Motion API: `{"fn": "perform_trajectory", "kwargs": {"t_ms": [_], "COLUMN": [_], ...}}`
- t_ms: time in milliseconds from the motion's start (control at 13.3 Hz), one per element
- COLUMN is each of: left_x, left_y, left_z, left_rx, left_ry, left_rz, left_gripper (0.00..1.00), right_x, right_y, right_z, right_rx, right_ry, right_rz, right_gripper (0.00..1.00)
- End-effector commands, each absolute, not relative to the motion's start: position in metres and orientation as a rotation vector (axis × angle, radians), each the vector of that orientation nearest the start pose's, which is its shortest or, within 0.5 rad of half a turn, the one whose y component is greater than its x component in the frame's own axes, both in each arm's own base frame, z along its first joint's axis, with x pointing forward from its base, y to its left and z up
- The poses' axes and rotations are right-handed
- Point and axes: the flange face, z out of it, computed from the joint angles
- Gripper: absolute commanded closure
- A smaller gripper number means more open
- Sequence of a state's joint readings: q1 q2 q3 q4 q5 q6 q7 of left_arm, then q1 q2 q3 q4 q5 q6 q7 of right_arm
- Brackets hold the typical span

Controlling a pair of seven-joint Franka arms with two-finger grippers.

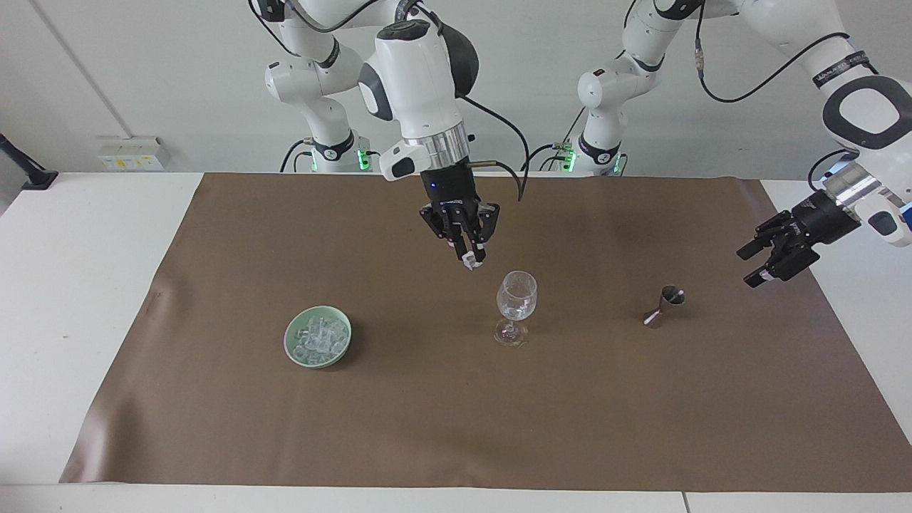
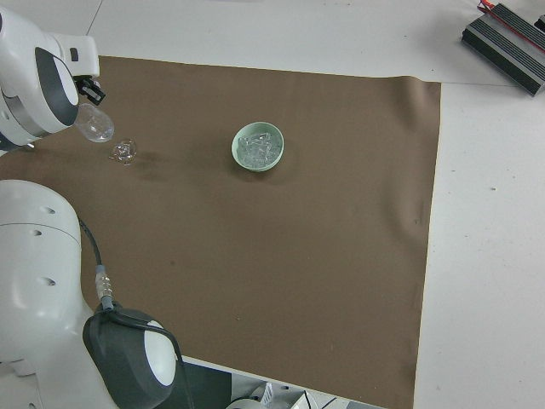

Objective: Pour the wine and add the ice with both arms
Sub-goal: 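Carry the ice over the glass with the right gripper while the left gripper withdraws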

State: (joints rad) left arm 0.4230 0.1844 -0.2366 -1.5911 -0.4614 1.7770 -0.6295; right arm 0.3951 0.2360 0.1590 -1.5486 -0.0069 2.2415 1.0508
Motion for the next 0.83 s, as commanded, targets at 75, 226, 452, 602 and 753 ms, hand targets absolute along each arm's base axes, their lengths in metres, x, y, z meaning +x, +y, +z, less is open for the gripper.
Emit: {"fn": "perform_trajectory", "kwargs": {"t_ms": [75, 226, 452, 602, 753], "left_x": [0.603, 0.592, 0.574, 0.568, 0.558], "left_y": [0.073, 0.049, 0.021, 0.008, 0.007], "left_z": [0.559, 0.577, 0.599, 0.606, 0.616], "left_rx": [-3.298, -3.287, -3.256, -3.203, -3.209], "left_ry": [-1.204, -0.964, -0.665, -0.461, -0.306], "left_rz": [0.034, -0.032, -0.082, -0.034, -0.019], "left_gripper": [0.00, 0.00, 0.00, 0.00, 0.00], "right_x": [0.575, 0.569, 0.583, 0.586, 0.587], "right_y": [0.360, 0.376, 0.399, 0.414, 0.417], "right_z": [0.566, 0.565, 0.546, 0.540, 0.539], "right_rx": [-2.646, -2.618, -2.601, -2.599, -2.593], "right_ry": [0.721, 0.715, 0.715, 0.726, 0.740], "right_rz": [-0.435, -0.442, -0.442, -0.457, -0.456], "right_gripper": [0.91, 0.91, 0.91, 0.91, 0.91]}}
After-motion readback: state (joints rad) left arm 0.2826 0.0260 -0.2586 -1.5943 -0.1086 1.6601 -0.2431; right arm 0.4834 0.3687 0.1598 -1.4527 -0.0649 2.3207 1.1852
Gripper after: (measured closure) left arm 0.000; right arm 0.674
